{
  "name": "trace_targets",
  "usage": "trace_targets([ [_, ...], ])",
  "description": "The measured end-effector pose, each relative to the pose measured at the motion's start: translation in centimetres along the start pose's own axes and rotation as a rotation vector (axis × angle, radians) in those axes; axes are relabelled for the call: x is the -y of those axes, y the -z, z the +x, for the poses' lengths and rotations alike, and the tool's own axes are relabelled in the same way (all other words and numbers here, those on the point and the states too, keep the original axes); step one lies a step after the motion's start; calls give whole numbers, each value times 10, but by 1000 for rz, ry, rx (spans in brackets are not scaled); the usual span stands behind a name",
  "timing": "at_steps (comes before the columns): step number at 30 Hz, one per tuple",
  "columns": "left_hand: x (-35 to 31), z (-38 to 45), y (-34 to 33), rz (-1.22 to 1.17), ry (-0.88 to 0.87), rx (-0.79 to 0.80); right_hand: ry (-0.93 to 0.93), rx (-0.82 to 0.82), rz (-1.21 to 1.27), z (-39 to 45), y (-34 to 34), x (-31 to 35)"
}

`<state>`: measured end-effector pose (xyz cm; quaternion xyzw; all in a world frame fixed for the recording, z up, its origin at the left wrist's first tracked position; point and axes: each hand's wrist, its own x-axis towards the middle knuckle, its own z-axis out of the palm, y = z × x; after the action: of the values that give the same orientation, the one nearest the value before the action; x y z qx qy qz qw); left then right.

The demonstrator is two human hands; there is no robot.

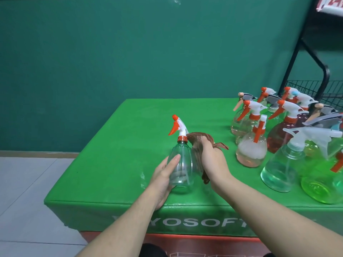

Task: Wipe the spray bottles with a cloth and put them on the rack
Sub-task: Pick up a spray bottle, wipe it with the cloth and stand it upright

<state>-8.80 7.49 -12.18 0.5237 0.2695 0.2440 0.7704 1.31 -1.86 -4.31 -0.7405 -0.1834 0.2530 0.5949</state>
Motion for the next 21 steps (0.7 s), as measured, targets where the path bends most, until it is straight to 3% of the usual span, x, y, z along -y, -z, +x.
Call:
trace_targets([
  [5, 0, 0, 2, -7, 8, -13, 132, -14, -1, -4, -4, 5],
  [12, -1, 2, 7, -154, -8, -30, 548, 201, -281, -4, -30, -19],
  [16, 0, 4, 6, -89, -44, -11, 719, 215, -486, 5, -32, -35],
  [21, 2, 5, 2, -14, -80, 20, 742, 212, -598, 20, -29, -32],
])
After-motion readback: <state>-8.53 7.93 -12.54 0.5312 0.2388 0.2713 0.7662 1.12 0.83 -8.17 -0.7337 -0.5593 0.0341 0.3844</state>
